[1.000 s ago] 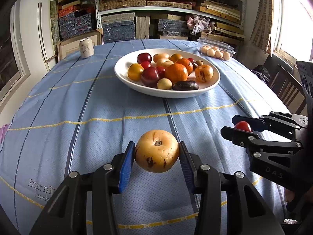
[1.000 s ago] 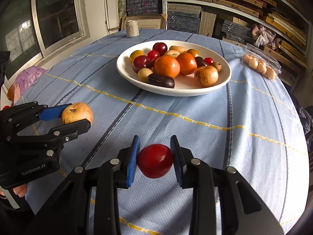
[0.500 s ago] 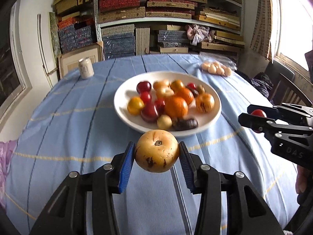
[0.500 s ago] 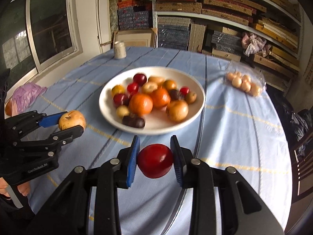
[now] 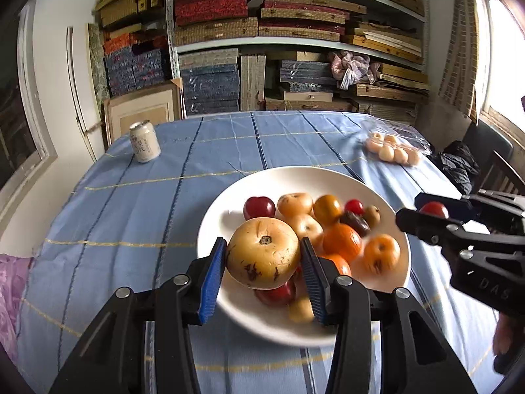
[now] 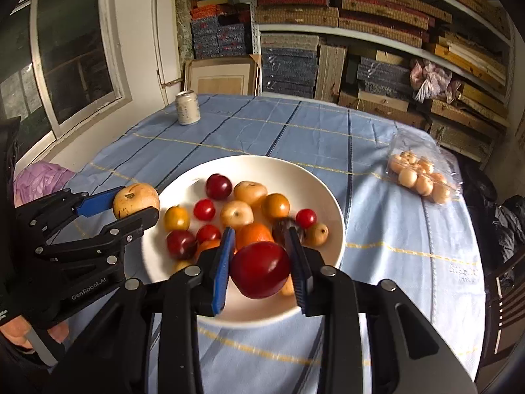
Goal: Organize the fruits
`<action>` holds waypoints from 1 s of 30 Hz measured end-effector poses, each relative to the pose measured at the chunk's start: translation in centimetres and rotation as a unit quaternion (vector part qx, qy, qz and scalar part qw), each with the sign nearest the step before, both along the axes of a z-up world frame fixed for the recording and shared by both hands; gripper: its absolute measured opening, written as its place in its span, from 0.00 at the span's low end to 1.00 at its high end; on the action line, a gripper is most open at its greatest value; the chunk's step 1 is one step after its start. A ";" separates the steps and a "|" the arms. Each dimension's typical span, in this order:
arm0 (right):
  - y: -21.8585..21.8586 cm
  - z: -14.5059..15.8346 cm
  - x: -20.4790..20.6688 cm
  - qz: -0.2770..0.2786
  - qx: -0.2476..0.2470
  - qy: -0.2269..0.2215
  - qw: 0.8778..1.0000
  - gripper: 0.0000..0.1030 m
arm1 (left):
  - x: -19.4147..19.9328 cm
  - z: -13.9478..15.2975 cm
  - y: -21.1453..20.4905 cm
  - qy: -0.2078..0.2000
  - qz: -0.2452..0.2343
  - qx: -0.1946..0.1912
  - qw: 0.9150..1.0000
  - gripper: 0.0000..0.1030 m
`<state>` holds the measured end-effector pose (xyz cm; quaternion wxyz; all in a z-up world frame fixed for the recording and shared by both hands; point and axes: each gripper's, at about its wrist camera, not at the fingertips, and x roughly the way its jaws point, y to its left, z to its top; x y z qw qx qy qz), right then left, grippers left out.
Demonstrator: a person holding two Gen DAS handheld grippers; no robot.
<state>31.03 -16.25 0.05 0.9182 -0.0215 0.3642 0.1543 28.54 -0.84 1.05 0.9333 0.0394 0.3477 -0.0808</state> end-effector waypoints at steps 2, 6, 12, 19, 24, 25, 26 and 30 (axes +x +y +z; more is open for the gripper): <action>0.0 -0.5 1.7 -0.006 0.005 0.011 1.000 0.30 | 1.4 -0.3 0.0 0.007 0.002 -0.001 1.000 0.44; 0.4 -1.5 4.8 -0.006 0.011 0.029 0.999 0.31 | 3.8 -1.4 -0.2 0.019 0.005 0.002 1.000 0.44; 0.3 -2.2 6.5 -0.020 0.011 0.023 0.999 0.48 | 5.1 -2.1 0.8 0.021 0.029 -0.004 0.999 0.73; -1.6 -1.7 1.8 -0.030 0.042 0.013 0.999 0.83 | 1.1 -0.6 2.2 -0.013 0.045 0.005 0.999 0.96; -2.9 -1.5 -4.1 -0.029 0.069 0.003 0.997 0.95 | -3.8 -0.8 2.1 -0.004 0.028 0.014 1.000 0.96; -3.2 -1.5 -5.4 -0.031 0.074 0.002 0.997 0.95 | -4.8 -0.9 2.0 -0.003 0.024 0.013 1.000 0.96; -3.6 -1.6 -6.9 -0.035 0.078 -0.001 0.996 0.95 | -5.9 -0.9 2.0 -0.004 0.020 0.013 1.000 0.96; -4.6 -2.1 -11.8 -0.047 0.083 -0.008 0.995 0.96 | -10.3 -0.7 2.3 -0.011 0.013 0.005 1.000 0.96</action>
